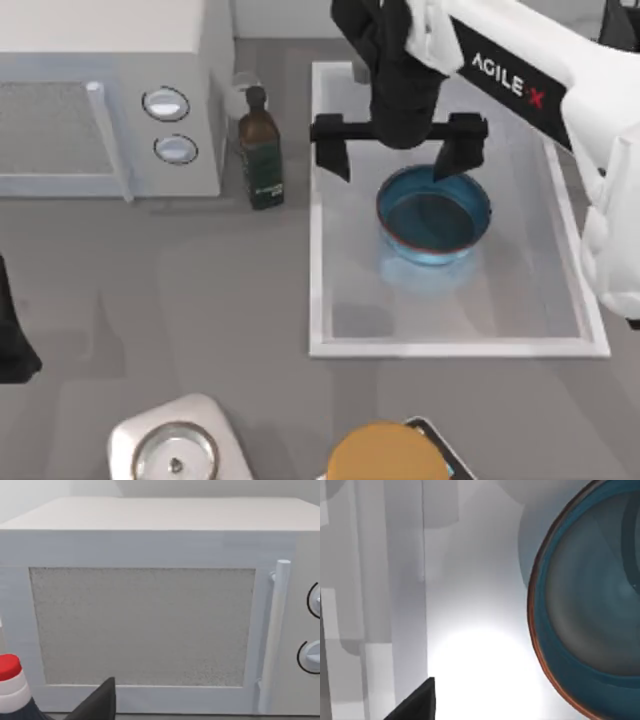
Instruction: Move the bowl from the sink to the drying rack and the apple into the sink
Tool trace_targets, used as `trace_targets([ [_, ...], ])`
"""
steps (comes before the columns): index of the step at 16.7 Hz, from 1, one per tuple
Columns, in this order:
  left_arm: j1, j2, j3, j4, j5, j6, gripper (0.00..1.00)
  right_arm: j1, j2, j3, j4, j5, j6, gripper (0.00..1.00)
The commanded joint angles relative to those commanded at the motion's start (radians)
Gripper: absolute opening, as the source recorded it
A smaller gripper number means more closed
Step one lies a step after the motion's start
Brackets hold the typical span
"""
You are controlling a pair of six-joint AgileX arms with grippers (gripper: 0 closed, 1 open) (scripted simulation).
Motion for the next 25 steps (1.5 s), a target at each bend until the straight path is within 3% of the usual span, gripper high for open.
trace_targets([
  [10,0.0,0.0,0.0,0.0,0.0,0.0,1.0,0.003,0.031,0.049,-0.007,0.015,0.012,1.0],
  [18,0.0,0.0,0.0,0.0,0.0,0.0,1.0,-0.01,0.194,0.027,0.178,0.016,-0.001,1.0],
  [23,0.0,0.0,0.0,0.0,0.0,0.0,1.0,-0.001,0.204,0.021,0.195,0.017,0.005,1.0],
  [25,0.0,0.0,0.0,0.0,0.0,0.0,1.0,-0.001,0.204,0.021,0.195,0.017,0.005,0.85],
])
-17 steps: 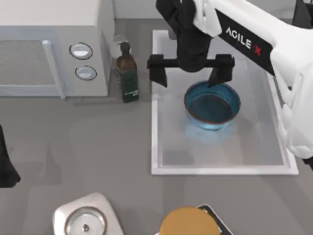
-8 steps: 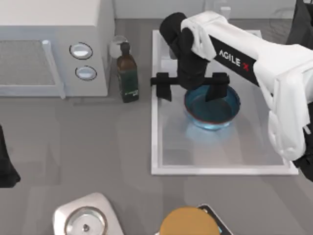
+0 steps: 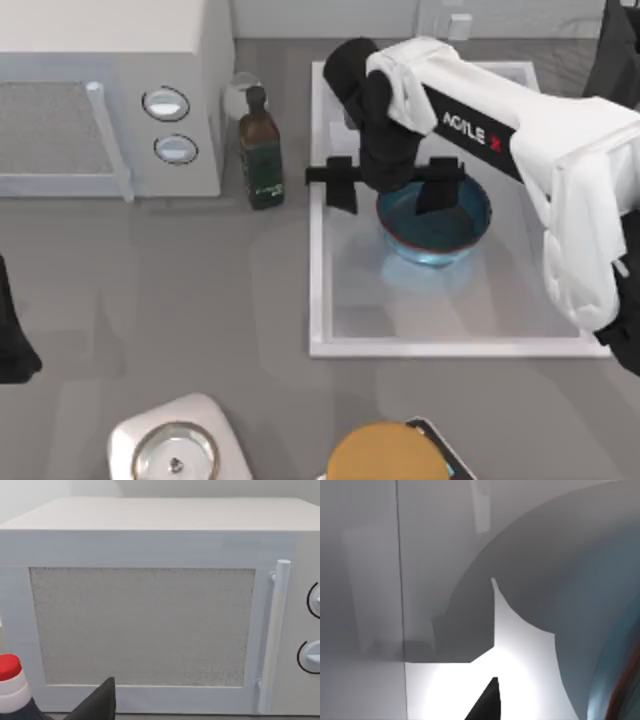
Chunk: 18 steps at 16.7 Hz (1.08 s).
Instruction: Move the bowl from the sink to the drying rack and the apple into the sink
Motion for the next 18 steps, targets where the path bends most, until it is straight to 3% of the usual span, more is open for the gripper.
trace_targets([
  [11,0.0,0.0,0.0,0.0,0.0,0.0,1.0,0.0,0.0,0.0,0.0,0.0,0.0,0.02],
  [18,0.0,0.0,0.0,0.0,0.0,0.0,1.0,0.0,0.0,0.0,0.0,0.0,0.0,0.0],
])
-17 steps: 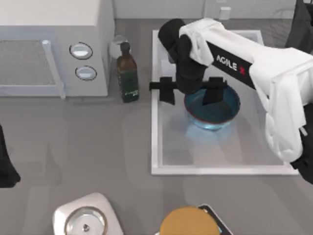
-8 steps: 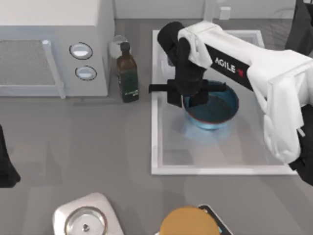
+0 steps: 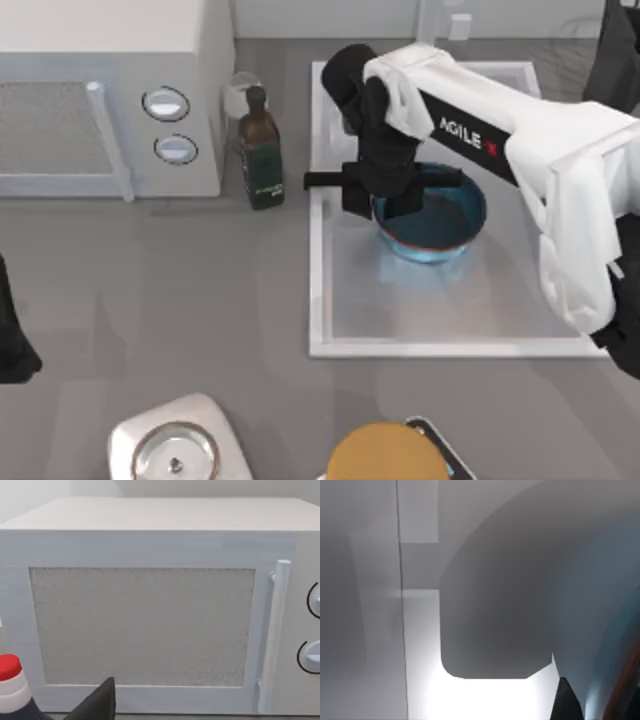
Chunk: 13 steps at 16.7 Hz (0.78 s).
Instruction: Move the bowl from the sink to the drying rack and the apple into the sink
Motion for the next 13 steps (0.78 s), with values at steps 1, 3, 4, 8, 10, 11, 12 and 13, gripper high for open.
trace_targets([
  [1,0.0,0.0,0.0,0.0,0.0,0.0,1.0,0.0,0.0,0.0,0.0,0.0,0.0,0.0],
  [3,0.0,0.0,0.0,0.0,0.0,0.0,1.0,-0.007,-0.007,-0.004,0.0,0.001,0.001,0.0],
  [4,0.0,0.0,0.0,0.0,0.0,0.0,1.0,-0.009,-0.018,-0.01,-0.007,0.003,0.006,0.0],
  [8,0.0,0.0,0.0,0.0,0.0,0.0,1.0,-0.021,-0.161,-0.071,-0.1,0.022,0.083,0.0],
  [10,0.0,0.0,0.0,0.0,0.0,0.0,1.0,0.0,-0.281,-0.116,-0.176,0.034,0.142,0.0],
  [11,0.0,0.0,0.0,0.0,0.0,0.0,1.0,0.02,-0.349,-0.142,-0.216,0.039,0.172,0.0],
  [12,0.0,0.0,0.0,0.0,0.0,0.0,1.0,0.044,-0.421,-0.171,-0.256,0.043,0.202,0.0],
  [13,0.0,0.0,0.0,0.0,0.0,0.0,1.0,0.071,-0.495,-0.201,-0.294,0.045,0.232,0.0],
])
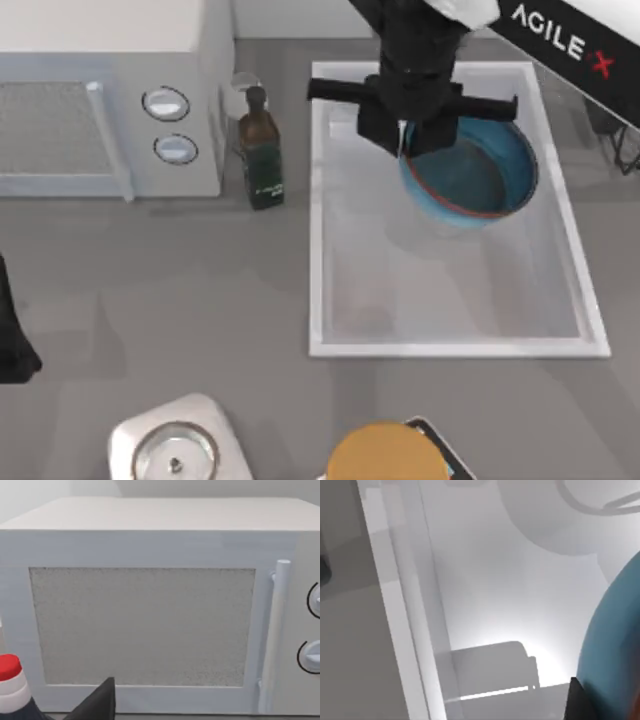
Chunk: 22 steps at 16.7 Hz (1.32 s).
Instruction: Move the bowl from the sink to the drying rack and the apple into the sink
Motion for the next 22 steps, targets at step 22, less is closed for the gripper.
trace_targets([
  [22,0.0,0.0,0.0,0.0,0.0,0.0,1.0,0.392,-0.606,-0.443,-0.225,0.01,0.235,0.0],
])
